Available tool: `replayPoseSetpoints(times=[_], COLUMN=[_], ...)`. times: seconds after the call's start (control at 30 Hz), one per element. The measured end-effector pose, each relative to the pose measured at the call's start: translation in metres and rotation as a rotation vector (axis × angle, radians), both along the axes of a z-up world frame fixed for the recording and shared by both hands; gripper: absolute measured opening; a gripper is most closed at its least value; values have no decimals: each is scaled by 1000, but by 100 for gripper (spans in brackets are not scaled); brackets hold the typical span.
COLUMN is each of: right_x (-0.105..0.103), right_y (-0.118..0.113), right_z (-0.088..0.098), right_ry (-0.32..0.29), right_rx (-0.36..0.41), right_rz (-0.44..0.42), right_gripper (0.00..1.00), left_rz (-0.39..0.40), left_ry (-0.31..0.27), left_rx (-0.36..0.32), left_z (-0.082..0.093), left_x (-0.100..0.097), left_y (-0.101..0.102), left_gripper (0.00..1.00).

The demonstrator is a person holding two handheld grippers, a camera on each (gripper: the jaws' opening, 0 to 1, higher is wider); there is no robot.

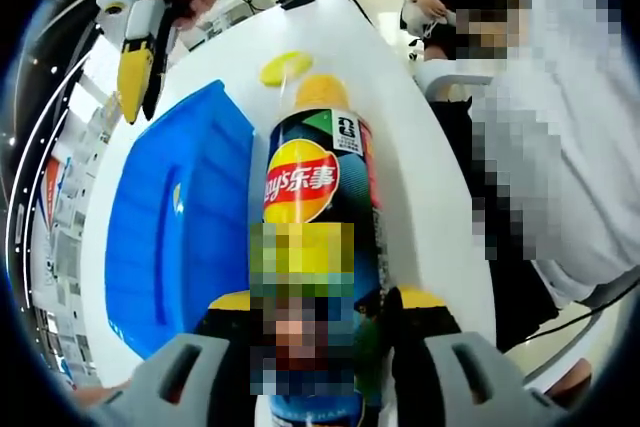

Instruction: Open the lid of the chip container on the table, take out the chips, place them into the box in front of the container, and close the lid

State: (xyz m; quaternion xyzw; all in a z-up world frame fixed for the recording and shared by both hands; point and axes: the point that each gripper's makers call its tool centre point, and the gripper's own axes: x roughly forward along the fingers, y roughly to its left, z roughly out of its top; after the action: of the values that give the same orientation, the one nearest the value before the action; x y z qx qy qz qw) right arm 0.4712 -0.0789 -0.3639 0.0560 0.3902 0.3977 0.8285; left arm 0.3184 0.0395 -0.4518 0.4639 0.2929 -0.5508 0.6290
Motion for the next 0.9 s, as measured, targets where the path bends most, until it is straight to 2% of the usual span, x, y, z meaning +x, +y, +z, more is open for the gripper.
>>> replayPoseSetpoints(times=[0.23,0.33,0.4,0.5,0.67,0.77,0.9], right_x=[-19,-28,-36,-49,-69,-84,-101], right_y=[-29,-44,-51,-61,-80,-85,-87], right_z=[8,15,15,17,0,-9,-17], right_ry=[-27,-80,-92,-150,-123,-189,-222], right_rx=[-6,0,10,48,102,106,152], right_rz=[6,15,23,77,83,172,257], right_gripper=[28,28,28,29,29,29,26], left_rz=[0,1,0,0,-1,-1,-1], left_ry=[-1,-1,0,-1,1,2,-1], left_rx=[-3,-4,-5,-8,-6,-3,-8], left_z=[0,0,0,0,0,0,0], left_x=[0,0,0,0,1,1,1], left_y=[0,-1,-1,-1,-1,-1,-1], left_gripper=[51,51,51,51,51,51,51])
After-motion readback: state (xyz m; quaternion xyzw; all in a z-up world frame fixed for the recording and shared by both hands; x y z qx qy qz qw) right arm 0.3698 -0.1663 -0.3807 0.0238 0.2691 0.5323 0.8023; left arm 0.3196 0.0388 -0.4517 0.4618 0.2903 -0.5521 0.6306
